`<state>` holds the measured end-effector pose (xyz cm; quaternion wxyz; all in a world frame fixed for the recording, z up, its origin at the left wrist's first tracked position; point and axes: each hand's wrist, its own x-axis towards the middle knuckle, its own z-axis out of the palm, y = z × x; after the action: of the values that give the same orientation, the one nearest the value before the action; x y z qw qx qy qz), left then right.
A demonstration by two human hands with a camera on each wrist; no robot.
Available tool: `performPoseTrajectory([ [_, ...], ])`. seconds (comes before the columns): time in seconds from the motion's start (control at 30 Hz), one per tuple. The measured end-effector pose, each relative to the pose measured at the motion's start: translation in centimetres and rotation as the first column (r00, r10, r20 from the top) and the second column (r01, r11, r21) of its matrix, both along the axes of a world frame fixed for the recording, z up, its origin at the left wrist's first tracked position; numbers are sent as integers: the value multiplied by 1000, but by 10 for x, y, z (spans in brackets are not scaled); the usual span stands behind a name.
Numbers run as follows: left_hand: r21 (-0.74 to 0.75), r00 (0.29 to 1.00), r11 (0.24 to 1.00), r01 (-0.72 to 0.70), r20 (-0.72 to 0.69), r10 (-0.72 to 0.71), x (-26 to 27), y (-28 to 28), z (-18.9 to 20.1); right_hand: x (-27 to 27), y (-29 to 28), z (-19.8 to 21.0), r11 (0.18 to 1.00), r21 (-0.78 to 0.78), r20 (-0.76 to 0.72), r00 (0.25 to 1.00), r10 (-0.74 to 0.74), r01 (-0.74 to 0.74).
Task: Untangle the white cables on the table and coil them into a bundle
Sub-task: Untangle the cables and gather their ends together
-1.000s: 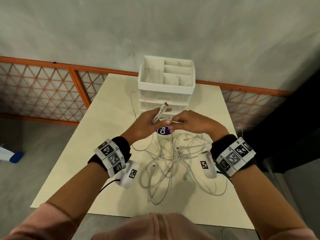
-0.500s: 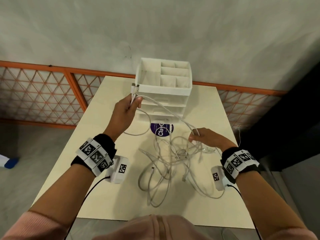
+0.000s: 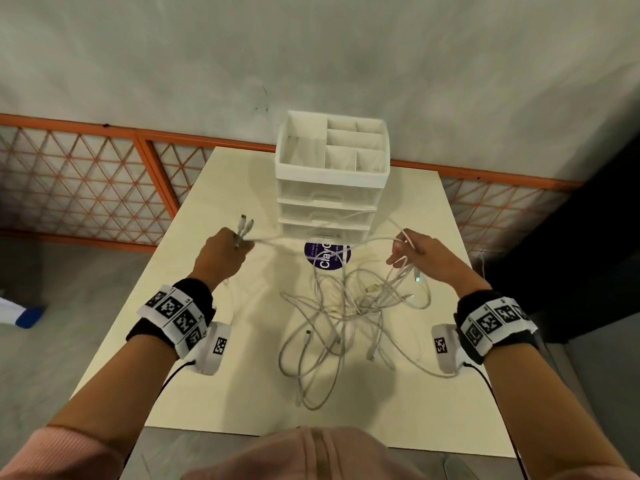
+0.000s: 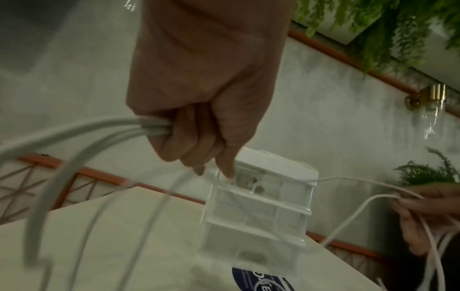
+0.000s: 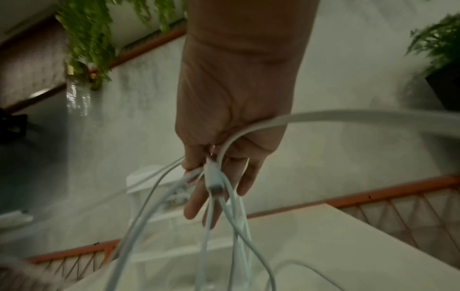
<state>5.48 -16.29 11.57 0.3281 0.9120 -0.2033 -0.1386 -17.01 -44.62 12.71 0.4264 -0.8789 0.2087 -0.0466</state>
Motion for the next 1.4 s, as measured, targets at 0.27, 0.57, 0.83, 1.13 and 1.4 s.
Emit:
performPoseTrajectory([
  [0.27, -543, 937, 812, 214, -120, -327, -57, -18, 19, 21, 48, 24, 954, -49, -162, 945, 285, -296],
  [0.57, -456, 873, 811, 365, -134, -468, -63, -12, 8, 59, 92, 41, 924, 79, -14, 926, 376, -374],
  [0.83, -104, 911, 919, 379, 216, -352, -27, -2, 32, 63, 78, 18, 981, 42, 25, 981, 191, -192],
  [1.13, 187, 868, 974, 124, 456, -198, 2, 29, 32, 58, 112, -62, 966, 108, -241, 937, 254, -234],
  [1.4, 331, 925, 925, 189, 256, -280, -40, 15, -23, 43, 149, -115, 817, 74, -414, 728, 547, -572],
])
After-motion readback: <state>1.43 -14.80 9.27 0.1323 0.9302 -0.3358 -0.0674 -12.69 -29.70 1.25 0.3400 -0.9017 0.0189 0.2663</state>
